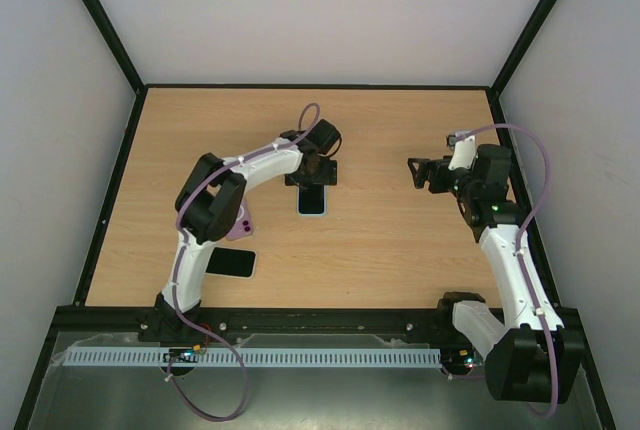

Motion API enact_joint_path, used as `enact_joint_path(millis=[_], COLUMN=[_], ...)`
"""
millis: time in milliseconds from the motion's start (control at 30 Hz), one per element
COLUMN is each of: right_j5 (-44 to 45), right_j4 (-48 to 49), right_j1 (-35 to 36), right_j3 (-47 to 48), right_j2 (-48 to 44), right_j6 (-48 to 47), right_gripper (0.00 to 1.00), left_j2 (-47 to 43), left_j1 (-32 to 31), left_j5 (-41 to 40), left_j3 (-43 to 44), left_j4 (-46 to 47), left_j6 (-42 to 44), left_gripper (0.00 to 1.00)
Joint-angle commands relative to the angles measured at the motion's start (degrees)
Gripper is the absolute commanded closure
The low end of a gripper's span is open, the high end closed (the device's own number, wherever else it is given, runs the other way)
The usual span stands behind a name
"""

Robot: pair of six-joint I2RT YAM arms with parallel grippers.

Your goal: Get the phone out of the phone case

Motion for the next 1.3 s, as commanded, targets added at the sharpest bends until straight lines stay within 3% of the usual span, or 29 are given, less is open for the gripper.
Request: enact_joint_path(millis=[0, 533, 900, 1133, 1267], right_j5=[-0.6, -0.9, -0.8, -0.6, -0.6], right_j4=[0.3, 0.1, 0.1, 0.1, 0.2], right_j1=[0.2, 0.2, 0.2, 0.2, 0.2], right_j3=[0.3, 0.4, 0.4, 0.4, 0.3], right_j2=[0.5, 0.4, 0.1, 0.2, 0.4], right_j6=[-0.8, -1.0, -0.9, -0.9, -0.8], right_gripper=[0.02, 0.03, 0.03, 0.02, 0.03], left_j2=[1.8, 5.2, 6.4, 5.2, 0.6], left_j1=[-0.8, -2.2, -2.3, -2.2, -3.1], left_j5=[-1.8, -1.0, 2.3, 6.2, 6.9], left_j3=[2.7, 6.9, 8.3, 7.3, 4.6], left_j4=[-6.9, -16.3, -16.8, -13.8, -9.8], left_j6=[-1.7, -8.4, -9.0, -7.1, -7.8], left_gripper=[0.06, 0.07, 0.08, 0.34, 0.37])
